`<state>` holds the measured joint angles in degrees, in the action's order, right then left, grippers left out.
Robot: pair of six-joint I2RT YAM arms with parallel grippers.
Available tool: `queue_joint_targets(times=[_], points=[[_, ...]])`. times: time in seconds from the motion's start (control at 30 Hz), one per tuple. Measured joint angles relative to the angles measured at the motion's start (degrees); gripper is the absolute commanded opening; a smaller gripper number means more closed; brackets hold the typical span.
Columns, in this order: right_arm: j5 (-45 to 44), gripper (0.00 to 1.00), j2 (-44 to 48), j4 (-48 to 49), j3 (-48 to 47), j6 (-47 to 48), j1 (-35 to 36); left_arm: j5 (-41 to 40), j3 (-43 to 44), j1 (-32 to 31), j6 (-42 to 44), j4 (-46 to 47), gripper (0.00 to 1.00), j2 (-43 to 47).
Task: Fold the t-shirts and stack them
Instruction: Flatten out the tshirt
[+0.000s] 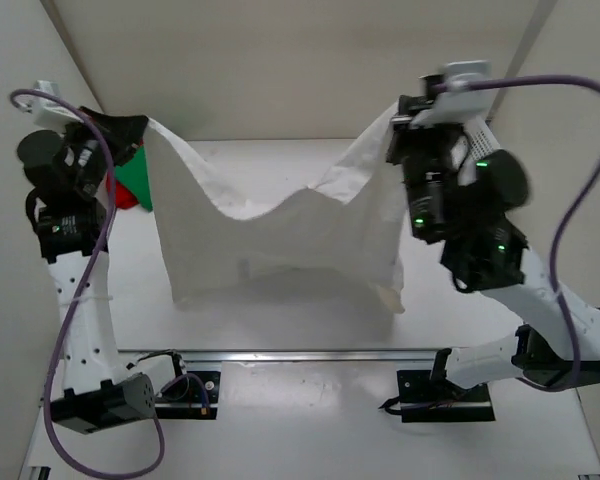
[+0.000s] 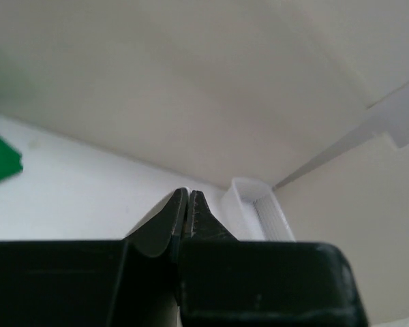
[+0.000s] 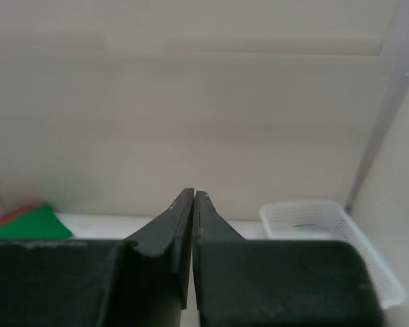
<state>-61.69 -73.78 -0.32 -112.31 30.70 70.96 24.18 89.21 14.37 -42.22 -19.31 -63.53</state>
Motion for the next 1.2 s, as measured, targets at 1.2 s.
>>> queue_joint_targets(times=[1.2], points=[[79.1, 0.00, -17.5, -9.5, -14.8, -31.1, -62.6, -7.7, 6.0, 1.7, -3.9, 17.0, 0.00, -17.4]])
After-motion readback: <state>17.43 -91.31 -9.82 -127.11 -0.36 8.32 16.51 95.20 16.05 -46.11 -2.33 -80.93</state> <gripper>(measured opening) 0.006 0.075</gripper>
